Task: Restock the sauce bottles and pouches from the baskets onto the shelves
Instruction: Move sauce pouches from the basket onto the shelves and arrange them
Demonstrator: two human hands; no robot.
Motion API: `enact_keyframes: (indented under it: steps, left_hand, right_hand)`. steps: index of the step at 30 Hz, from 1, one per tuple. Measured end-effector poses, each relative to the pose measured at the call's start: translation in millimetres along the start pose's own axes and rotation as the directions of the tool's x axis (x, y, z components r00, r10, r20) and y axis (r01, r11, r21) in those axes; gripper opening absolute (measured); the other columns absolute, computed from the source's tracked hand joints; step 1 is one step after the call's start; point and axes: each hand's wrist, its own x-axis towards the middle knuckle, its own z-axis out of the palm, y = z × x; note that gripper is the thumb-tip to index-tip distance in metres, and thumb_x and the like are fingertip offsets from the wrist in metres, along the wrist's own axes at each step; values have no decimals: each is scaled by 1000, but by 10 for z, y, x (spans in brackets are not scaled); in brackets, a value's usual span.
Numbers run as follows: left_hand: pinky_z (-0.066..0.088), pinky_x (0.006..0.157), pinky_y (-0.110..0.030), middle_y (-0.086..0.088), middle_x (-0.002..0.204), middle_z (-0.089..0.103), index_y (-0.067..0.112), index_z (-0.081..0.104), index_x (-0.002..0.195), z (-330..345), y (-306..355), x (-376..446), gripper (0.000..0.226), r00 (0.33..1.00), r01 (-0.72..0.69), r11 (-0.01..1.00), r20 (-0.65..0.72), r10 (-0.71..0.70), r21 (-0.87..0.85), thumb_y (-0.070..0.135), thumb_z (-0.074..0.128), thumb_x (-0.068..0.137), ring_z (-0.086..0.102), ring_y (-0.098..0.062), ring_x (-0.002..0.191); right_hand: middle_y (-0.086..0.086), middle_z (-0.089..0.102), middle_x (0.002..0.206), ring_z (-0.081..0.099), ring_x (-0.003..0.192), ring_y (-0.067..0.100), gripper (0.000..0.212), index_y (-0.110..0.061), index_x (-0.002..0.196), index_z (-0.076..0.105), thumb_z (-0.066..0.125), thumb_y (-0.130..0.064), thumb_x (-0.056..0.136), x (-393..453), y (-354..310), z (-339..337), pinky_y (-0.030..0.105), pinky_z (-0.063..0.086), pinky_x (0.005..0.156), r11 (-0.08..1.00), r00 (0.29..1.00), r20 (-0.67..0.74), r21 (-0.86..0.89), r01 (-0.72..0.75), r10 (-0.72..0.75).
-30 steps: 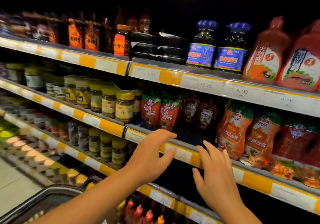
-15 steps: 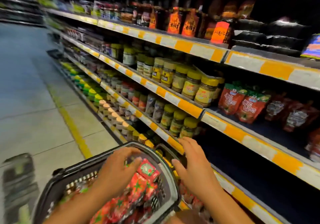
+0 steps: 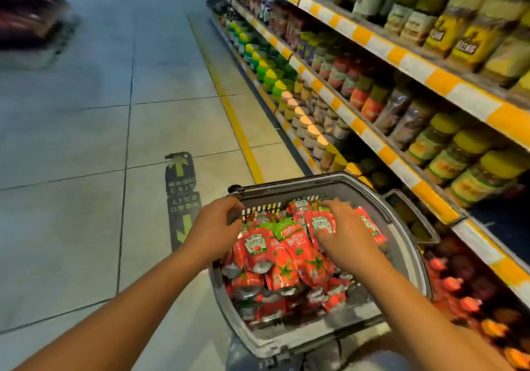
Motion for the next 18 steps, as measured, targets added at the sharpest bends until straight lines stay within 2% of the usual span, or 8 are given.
enact_keyframes:
  steps: [6,9,12,14,16,18]
  left_hand:
    - [57,87,-36,3,111,70,22,70,110,114,-110,112,20,997,63,994,-52,-58,85,10,58,99,64,-16,101]
    - [57,86,-37,1,109,69,20,70,110,172,-152,132,24,991,131,984,-38,-127,120,4,61,94,63,-18,99]
    - [57,80,-38,-1,101,68,19,69,105,264,-178,114,25,983,174,969,20,-180,175,3,61,88,63,-21,93]
    - [55,69,-36,-4,95,68,17,66,100,341,-164,94,14,985,154,953,41,-170,262,10,62,89,62,-21,84]
    - [46,62,-32,-7,95,68,18,60,98,411,-113,91,7,986,101,920,86,-144,380,20,63,91,62,-24,81]
    - [47,65,-34,-10,103,68,18,55,110,496,-59,111,21,976,47,857,159,-149,512,24,63,91,66,-32,90]
  right_hand:
    - [15,56,144,53,130,34,58,-10,145,52,69,-26,92,315,26,407,42,45,103,994,993,42,24,-107,106]
    - [16,63,133,61,119,35,52,-9,137,59,72,-21,88,397,114,582,39,48,91,986,988,11,68,-153,153]
    - [14,69,119,65,102,33,42,-10,128,65,72,-19,88,432,228,665,38,49,80,979,983,-20,96,-181,184]
    - [8,72,99,65,82,27,31,-12,117,69,72,-19,87,462,230,691,35,48,70,976,982,-25,120,-181,185]
    - [2,68,85,64,73,21,29,-14,114,68,73,-27,88,460,138,755,35,49,67,971,984,53,158,-177,171]
    - [4,70,96,67,81,21,41,-14,120,66,76,-38,89,419,10,877,34,50,73,971,979,161,182,-155,126]
